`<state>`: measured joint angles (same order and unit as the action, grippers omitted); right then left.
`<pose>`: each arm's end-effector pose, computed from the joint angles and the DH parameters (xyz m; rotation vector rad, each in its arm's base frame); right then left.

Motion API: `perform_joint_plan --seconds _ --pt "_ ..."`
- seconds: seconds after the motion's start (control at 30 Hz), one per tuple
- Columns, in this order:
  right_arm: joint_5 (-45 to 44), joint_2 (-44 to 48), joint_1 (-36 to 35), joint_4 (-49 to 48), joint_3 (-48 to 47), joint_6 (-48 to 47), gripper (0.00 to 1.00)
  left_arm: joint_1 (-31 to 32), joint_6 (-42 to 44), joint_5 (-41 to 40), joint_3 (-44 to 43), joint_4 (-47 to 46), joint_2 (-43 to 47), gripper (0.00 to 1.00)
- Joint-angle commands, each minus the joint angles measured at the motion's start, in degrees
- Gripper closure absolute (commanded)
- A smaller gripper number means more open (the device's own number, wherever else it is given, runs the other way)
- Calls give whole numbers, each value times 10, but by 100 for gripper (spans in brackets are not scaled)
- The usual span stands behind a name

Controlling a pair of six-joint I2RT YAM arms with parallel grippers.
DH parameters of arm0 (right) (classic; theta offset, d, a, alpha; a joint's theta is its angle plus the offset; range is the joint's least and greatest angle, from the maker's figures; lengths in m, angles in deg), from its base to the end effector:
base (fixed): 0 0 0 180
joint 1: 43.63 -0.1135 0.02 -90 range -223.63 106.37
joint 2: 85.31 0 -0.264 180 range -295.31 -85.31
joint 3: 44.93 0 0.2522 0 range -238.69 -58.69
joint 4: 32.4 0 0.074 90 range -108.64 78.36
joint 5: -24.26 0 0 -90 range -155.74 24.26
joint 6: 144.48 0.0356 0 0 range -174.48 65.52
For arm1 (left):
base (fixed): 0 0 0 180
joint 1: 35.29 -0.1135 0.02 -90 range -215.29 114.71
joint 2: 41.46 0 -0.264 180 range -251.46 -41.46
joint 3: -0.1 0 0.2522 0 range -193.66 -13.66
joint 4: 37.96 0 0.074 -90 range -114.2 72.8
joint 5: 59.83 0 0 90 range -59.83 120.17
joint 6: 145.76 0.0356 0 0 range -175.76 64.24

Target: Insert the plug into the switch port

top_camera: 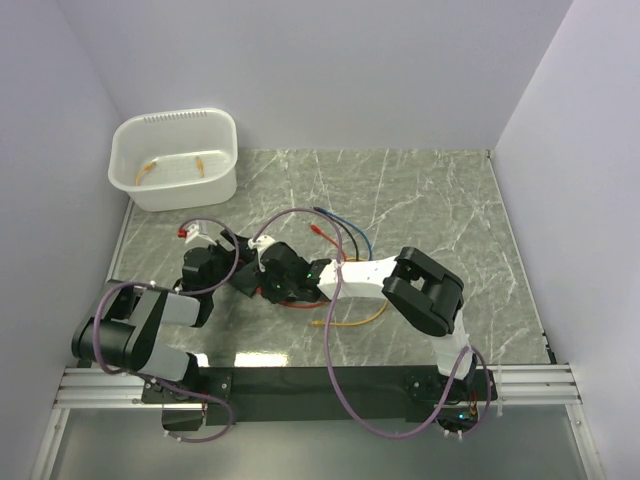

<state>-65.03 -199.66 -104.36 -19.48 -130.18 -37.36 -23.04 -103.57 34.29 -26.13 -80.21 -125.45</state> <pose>0.2102 0.3759 0.1580 -0.9013 2.2350 0.6854 0.2266 -0.0518 0.1334 -0.5352 1.8406 -0.7887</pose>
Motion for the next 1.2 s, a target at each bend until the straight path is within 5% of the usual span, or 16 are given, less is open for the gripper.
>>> perform_joint_plan --seconds 0.0,0.33,0.83,1.03,1.17 --pt "-10 27 6 -208 -2 16 100 41 -51 98 9 189 6 6" --pt "-15 29 -6 -190 -3 5 99 41 -52 77 -3 225 29 6" --pt "-45 88 -7 -134 20 16 55 29 -4 -17 -89 399 126 5" --pt "-68 123 -7 -106 29 19 47 8 23 -39 -142 445 145 6" --pt "-94 125 8 -69 11 23 46 1 25 -138 -164 488 181 5"
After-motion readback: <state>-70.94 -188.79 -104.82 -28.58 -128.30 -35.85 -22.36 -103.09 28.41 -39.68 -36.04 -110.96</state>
